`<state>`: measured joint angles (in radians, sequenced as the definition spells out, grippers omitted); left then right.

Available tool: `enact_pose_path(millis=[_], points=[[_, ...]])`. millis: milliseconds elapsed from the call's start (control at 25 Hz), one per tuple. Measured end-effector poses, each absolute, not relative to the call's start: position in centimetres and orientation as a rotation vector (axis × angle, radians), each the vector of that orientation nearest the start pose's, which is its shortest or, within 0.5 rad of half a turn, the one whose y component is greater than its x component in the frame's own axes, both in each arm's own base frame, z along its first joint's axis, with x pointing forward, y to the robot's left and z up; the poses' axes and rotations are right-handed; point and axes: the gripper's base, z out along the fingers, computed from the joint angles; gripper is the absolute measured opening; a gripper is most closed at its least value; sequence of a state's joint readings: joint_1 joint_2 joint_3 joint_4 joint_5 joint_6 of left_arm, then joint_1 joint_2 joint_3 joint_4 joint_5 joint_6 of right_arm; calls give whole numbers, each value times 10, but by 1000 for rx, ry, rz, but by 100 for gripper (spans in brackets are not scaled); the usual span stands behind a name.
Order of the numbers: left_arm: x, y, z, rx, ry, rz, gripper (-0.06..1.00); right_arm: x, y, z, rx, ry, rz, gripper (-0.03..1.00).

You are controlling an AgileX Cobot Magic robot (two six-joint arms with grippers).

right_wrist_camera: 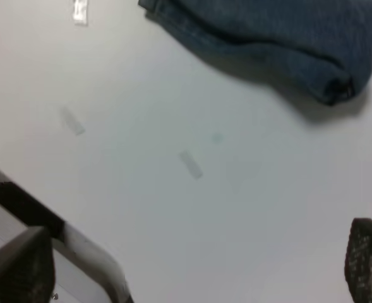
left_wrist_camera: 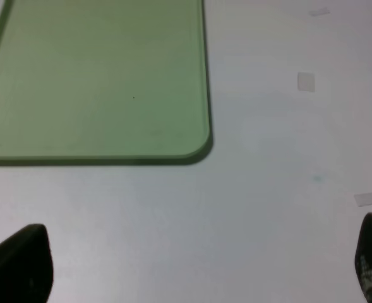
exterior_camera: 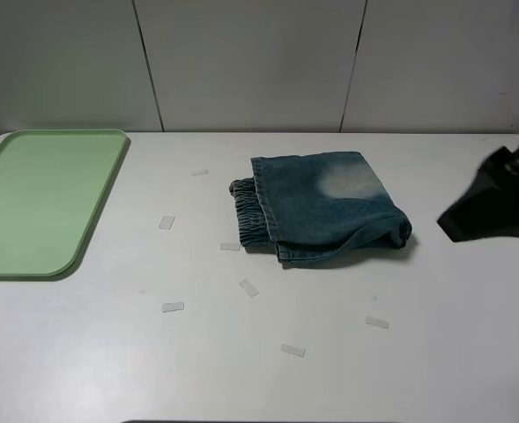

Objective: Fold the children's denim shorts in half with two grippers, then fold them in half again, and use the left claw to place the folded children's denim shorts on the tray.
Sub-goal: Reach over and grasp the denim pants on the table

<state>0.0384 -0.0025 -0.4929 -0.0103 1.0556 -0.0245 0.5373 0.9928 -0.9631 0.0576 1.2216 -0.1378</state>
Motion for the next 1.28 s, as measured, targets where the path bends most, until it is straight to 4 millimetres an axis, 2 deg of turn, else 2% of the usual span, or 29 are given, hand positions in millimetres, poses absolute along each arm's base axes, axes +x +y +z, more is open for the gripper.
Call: enact_pose_path(millis=[280, 480, 640, 840, 1000, 1280], points=[[-4, -1, 276, -64, 2043, -4, 95, 66, 44, 337, -810, 2384, 233, 69], [-4, -1, 276, -64, 2043, -4, 95, 26, 15, 329, -572, 2261, 183, 69], [-4, -1, 276, -64, 2043, -4, 95, 3, 5, 321, -372, 2136, 110, 69], [-4, -1, 276, -64, 2043, -4, 95, -8, 4, 303, -212, 1979, 30, 69], [-4, -1, 276, -64, 2043, -4, 95, -6, 5, 281, -141, 2001, -7, 69], [-4, -1, 276, -64, 2043, -4, 95, -4, 4, 277, -63, 2018, 2, 69]])
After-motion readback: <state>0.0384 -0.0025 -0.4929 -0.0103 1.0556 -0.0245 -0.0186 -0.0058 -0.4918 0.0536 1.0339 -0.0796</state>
